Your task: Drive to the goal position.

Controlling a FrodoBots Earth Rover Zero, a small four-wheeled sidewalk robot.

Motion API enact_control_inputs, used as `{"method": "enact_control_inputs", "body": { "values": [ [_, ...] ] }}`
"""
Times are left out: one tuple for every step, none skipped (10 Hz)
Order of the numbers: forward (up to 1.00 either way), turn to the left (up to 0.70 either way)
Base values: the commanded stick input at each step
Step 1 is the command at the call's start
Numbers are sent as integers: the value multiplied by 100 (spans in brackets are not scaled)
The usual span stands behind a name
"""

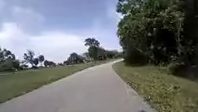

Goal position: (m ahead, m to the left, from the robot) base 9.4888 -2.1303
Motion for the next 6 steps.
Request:
{"method": "enact_control_inputs", "body": {
  "values": [
    [70,0],
    [70,0],
    [70,0],
    [70,0],
    [70,0],
    [70,0]
  ]
}}
